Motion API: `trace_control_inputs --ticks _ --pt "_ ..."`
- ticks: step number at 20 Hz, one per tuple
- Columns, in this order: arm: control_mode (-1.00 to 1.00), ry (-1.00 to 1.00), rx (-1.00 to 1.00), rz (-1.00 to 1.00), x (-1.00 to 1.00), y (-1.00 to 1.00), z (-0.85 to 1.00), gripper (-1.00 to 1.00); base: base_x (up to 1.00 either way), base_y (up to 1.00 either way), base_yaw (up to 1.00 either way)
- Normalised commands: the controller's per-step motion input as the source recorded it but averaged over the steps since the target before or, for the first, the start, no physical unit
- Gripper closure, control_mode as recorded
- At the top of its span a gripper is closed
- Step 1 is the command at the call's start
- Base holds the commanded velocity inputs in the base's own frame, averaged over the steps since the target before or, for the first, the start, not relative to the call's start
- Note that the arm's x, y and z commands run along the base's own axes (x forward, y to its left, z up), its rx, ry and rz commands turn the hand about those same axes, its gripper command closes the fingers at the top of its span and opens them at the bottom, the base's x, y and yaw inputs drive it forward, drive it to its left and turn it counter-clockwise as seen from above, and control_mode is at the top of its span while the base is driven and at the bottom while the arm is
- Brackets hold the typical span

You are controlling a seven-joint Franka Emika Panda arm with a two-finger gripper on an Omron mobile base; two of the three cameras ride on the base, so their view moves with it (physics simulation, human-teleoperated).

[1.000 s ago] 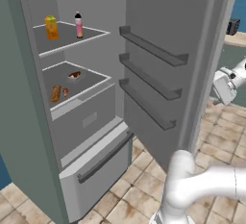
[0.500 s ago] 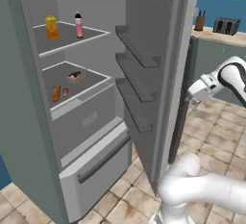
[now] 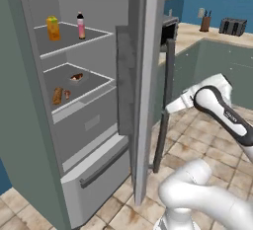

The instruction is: Place the tupperware on the second highest shelf of the fridge. Make space for the tupperware among the existing items by rearranging them on the shelves if needed. Close the fridge door when finished.

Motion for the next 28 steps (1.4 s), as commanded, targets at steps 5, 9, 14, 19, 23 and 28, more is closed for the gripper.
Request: trace_control_inputs --ticks 5,9,14,19,23,28 --pt "-1.00 -0.44 0.00 0.38 0.02 1.00 -0.28 -1.00 0.00 0.00 0.00" --pt "-1.00 -0.32 0.00 0.42 0.19 1.00 -0.09 -1.00 0.00 0.00 0.00" --pt "-1.00 -0.18 0.03 0.48 0.57 0.90 0.00 -1.00 0.00 0.00 0.00" --pt "-1.00 -0.07 0.00 0.38 0.68 0.91 0.00 -1.00 0.00 0.00 0.00" --pt "-1.00 -0.06 -0.06 0.10 0.53 0.91 0.00 -1.00 0.00 0.00 0.00" --pt "-1.00 -0.11 -0.09 0.00 0.47 0.80 0.00 -1.00 0.00 0.00 0.00"
